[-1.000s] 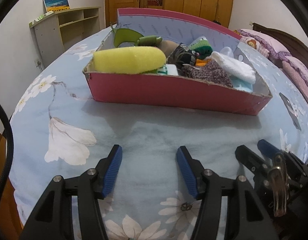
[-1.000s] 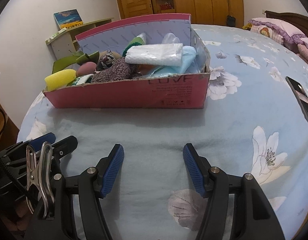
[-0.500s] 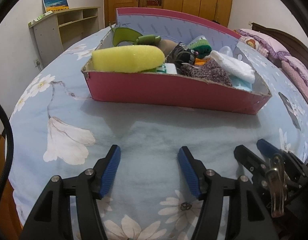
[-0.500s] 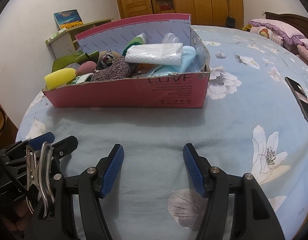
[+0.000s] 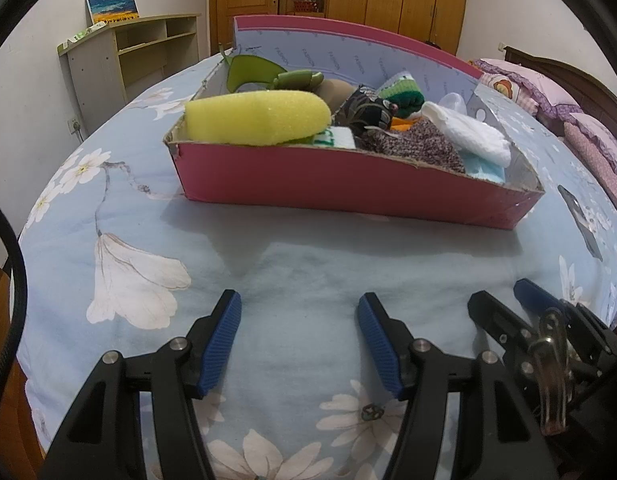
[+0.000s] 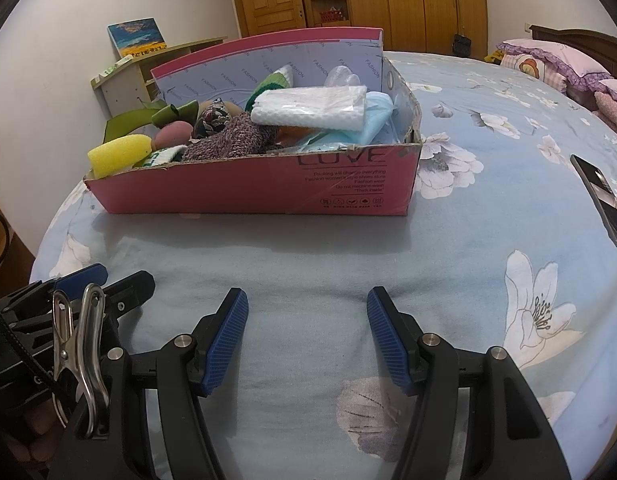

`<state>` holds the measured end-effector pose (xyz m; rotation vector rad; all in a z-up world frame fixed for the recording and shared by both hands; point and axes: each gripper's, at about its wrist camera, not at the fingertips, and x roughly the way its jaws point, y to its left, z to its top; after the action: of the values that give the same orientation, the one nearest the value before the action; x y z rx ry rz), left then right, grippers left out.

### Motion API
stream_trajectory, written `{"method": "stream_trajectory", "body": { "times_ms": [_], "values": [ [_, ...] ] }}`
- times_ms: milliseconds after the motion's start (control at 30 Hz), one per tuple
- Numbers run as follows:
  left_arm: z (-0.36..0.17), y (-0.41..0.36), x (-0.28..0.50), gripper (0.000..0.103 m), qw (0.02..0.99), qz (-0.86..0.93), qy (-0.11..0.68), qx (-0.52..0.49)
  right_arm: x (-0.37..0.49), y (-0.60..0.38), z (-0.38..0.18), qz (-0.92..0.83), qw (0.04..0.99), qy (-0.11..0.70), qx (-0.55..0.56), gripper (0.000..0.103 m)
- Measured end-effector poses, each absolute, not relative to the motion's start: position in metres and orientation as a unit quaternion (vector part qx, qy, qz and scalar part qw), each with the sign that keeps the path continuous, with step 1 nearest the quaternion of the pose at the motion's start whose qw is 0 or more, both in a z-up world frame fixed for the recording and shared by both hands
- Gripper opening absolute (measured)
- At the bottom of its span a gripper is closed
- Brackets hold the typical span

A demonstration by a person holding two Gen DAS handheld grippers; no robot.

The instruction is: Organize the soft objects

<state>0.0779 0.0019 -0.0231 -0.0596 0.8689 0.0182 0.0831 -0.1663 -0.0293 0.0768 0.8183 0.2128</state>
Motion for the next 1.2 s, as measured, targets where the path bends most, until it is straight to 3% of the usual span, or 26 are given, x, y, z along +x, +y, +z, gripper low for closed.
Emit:
{"method": "stream_trajectory", "body": {
  "times_ms": [1200],
  "values": [
    [-0.0239, -0.0019, 0.0776, 0.065, 0.907, 0.011, 0.421, -0.024, 0.083, -0.1653, -0.0292, 0.103, 0.911, 0.397, 0.036, 0.064]
  ]
}}
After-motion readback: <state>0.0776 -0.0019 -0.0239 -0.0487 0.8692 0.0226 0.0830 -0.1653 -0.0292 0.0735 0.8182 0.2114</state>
